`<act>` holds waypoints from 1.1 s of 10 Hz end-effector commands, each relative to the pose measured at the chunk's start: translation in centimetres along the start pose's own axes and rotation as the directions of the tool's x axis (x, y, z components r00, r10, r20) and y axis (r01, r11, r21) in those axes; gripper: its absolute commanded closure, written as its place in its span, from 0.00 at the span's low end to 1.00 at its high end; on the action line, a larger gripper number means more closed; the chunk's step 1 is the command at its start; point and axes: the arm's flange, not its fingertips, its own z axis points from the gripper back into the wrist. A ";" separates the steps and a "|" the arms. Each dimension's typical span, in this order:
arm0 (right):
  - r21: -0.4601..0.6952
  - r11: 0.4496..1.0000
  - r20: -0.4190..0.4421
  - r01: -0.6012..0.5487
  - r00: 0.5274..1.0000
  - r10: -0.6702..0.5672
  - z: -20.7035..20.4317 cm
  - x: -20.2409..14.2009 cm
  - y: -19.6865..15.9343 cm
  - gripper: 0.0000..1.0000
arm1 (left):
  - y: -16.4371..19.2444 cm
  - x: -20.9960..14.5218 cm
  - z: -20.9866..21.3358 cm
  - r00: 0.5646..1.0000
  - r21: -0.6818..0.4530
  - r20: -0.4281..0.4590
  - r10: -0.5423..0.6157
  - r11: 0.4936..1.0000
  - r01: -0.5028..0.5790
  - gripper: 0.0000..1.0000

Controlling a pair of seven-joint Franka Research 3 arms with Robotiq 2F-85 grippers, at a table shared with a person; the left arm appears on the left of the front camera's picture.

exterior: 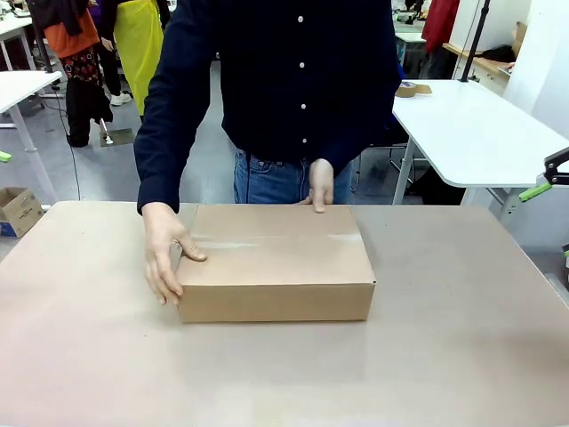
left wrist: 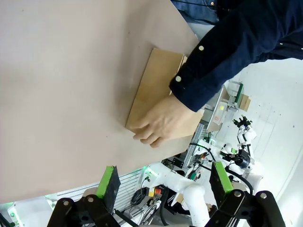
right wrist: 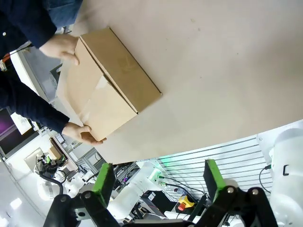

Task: Pack the gift set into the box.
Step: Press and hold the closed box until the human finishes sealing it.

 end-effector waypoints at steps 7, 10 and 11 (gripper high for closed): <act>0.018 1.000 -0.014 -0.011 1.000 0.012 0.1 0.1 -0.3 0.00 | 0.0 -0.2 0.1 1.000 0.010 0.008 0.000 1.000 0.000 0.00; 0.018 1.000 -0.014 -0.011 1.000 0.012 0.1 0.1 -0.3 0.00 | 0.0 -0.2 0.1 1.000 0.010 0.008 0.000 1.000 0.000 0.00; 0.018 1.000 -0.014 -0.011 1.000 0.012 0.1 0.1 -0.3 0.00 | 0.0 -0.2 0.1 1.000 0.010 0.008 0.000 1.000 0.000 0.00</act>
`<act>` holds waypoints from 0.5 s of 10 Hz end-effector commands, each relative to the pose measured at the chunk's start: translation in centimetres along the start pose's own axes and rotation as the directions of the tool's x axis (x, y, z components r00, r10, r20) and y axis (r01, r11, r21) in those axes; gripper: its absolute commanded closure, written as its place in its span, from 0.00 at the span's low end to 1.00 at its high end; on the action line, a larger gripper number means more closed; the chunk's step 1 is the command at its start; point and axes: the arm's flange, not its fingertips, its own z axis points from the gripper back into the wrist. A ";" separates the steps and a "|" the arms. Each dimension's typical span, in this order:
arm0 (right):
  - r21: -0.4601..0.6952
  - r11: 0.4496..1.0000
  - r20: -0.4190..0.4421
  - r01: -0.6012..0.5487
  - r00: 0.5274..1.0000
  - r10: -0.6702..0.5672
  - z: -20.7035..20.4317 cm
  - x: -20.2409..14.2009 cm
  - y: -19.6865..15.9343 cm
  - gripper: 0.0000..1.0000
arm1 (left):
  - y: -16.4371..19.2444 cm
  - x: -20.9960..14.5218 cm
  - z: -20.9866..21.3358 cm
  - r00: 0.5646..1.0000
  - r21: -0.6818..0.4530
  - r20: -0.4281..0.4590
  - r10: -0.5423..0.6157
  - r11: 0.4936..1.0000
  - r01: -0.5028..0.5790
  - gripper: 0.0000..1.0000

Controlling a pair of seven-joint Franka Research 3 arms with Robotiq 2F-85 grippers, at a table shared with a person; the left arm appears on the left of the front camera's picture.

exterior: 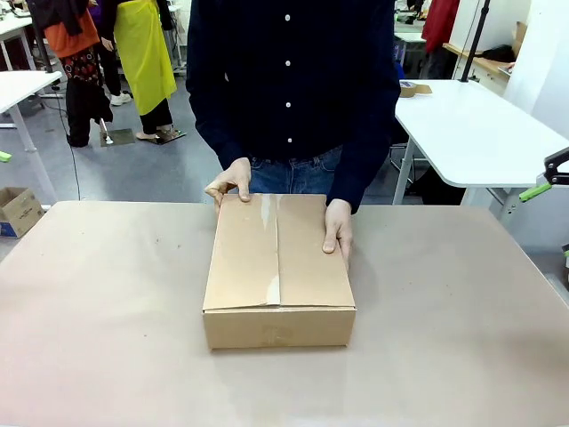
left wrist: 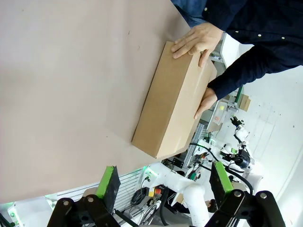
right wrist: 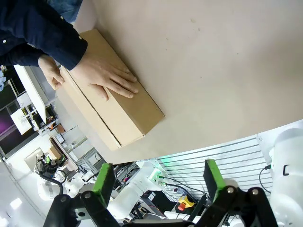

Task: Pack the gift set into the box.
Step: Press and hold the closed box until the human finishes sealing it.

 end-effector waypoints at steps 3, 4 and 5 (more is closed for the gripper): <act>0.018 1.000 -0.014 -0.011 1.000 0.012 0.1 0.1 -0.3 0.00 | 0.0 -0.2 0.1 1.000 0.010 0.008 0.000 1.000 0.000 0.00; 0.000 1.000 0.000 0.000 1.000 0.000 0.0 0.0 0.0 0.00 | 0.0 0.0 0.0 1.000 0.000 0.000 0.000 1.000 0.000 0.00; -0.064 0.975 0.027 -0.211 0.977 0.213 -1.4 0.4 3.3 0.00 | -3.3 -0.4 -3.4 0.950 -0.028 -0.134 -0.282 0.959 0.281 0.00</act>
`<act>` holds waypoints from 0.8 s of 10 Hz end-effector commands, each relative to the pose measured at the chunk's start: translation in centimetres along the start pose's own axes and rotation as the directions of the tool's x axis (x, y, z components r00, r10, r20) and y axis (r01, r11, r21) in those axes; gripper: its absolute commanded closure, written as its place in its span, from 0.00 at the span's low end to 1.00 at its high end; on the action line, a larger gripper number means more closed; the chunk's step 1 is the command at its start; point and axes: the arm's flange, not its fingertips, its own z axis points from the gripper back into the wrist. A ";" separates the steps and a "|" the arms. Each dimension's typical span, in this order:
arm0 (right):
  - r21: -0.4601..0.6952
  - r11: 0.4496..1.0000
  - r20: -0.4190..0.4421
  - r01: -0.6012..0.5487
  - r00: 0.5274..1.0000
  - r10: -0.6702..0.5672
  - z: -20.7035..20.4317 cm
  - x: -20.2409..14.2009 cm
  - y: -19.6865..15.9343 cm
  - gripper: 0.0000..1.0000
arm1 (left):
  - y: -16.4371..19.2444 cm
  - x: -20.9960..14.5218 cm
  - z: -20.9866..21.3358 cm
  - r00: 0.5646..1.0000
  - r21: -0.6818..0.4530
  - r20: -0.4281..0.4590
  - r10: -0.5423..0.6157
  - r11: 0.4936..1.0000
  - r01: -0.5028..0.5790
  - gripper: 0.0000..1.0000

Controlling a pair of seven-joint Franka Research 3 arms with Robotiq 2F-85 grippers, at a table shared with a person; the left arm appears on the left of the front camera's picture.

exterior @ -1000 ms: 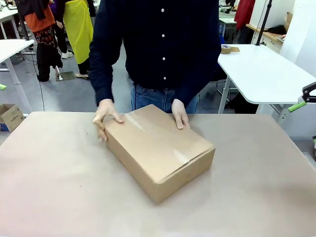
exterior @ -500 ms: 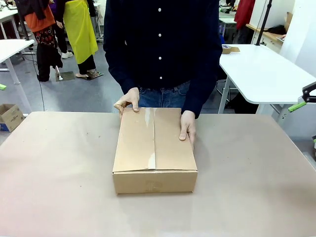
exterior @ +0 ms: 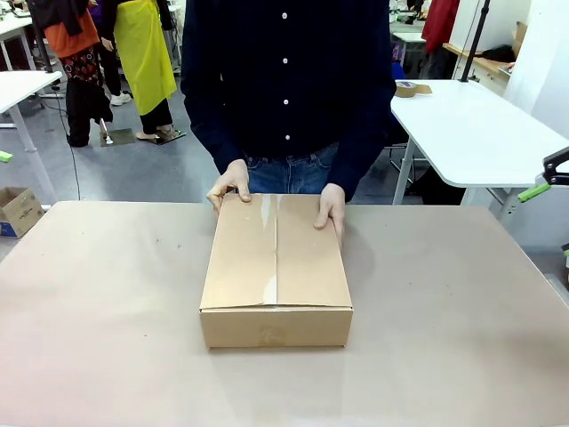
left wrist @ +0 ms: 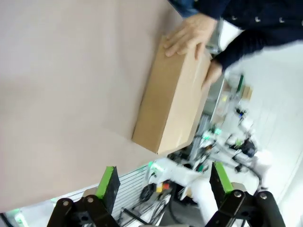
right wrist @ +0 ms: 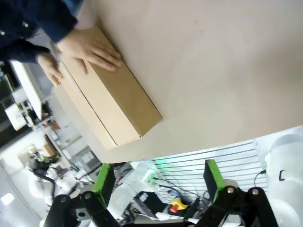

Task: Pack the gift set into the box.
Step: Press and hold the closed box until the human finishes sealing it.

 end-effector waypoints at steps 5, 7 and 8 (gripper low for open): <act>0.238 0.363 0.197 -0.901 0.410 0.890 -18.1 -1.8 17.2 0.00 | -10.1 -3.4 -22.6 0.613 -0.455 0.067 -0.787 0.523 0.721 0.00; -0.058 0.693 0.104 -0.719 0.686 0.720 -16.5 -4.3 18.4 0.00 | -13.2 -4.6 -21.9 0.732 -0.225 -0.075 -0.677 0.727 0.649 0.00; -0.058 0.693 0.104 -0.719 0.686 0.720 -16.5 -4.3 18.4 0.00 | -13.2 -4.6 -21.9 0.732 -0.225 -0.075 -0.677 0.727 0.649 0.00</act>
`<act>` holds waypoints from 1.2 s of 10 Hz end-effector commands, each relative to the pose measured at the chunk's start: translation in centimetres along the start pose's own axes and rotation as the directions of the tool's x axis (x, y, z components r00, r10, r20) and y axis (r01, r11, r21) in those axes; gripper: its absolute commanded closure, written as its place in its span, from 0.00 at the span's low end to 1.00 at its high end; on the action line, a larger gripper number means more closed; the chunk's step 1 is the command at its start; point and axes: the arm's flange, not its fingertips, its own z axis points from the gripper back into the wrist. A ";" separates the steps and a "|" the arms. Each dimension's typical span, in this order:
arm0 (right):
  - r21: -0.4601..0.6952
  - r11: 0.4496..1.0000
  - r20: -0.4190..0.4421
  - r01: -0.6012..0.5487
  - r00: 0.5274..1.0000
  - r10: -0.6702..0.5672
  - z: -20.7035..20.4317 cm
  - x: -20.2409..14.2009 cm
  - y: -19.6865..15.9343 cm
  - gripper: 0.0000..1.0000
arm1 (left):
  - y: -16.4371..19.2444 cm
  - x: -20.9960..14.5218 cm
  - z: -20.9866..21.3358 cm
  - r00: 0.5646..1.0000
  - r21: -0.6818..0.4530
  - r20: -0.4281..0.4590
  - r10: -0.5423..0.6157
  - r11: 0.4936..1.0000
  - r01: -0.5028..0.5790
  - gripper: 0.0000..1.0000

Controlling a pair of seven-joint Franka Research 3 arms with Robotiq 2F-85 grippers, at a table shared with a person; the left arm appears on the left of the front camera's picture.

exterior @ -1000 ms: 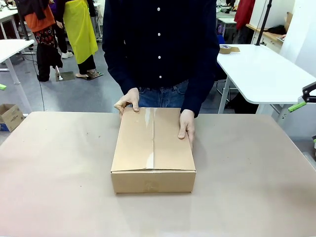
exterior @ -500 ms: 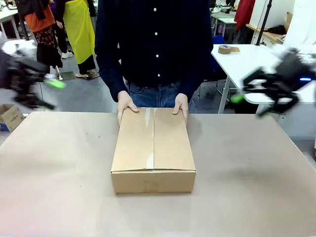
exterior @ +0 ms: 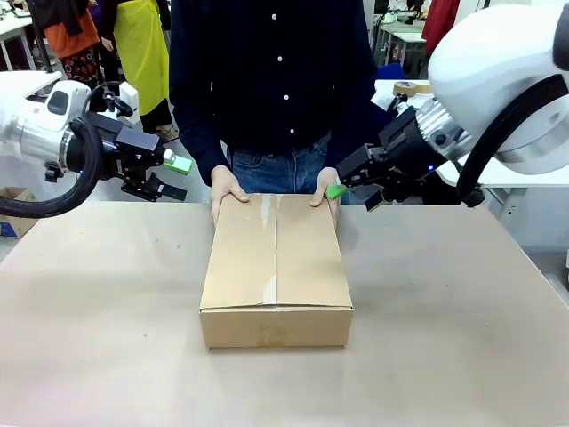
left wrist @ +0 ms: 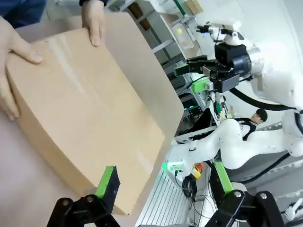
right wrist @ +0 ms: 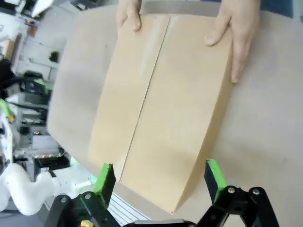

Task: Pack the gift set into the box.
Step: Press and hold the closed box until the human finishes sealing it.

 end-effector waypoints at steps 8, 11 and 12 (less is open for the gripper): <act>0.652 -0.044 0.591 -0.757 0.471 0.655 -6.8 -3.6 -6.0 0.00 | 5.4 -1.7 -6.9 0.845 -0.187 0.246 -0.474 0.833 0.521 0.00; 0.468 0.450 0.382 -0.760 0.633 0.673 -4.3 -4.3 -4.0 0.00 | 5.7 -2.6 -7.9 0.850 -0.188 0.239 -0.469 0.837 0.514 0.00; 0.468 0.450 0.382 -0.760 0.633 0.673 -4.3 -4.3 -4.0 0.00 | 5.7 -2.6 -7.9 0.850 -0.188 0.239 -0.469 0.837 0.514 0.00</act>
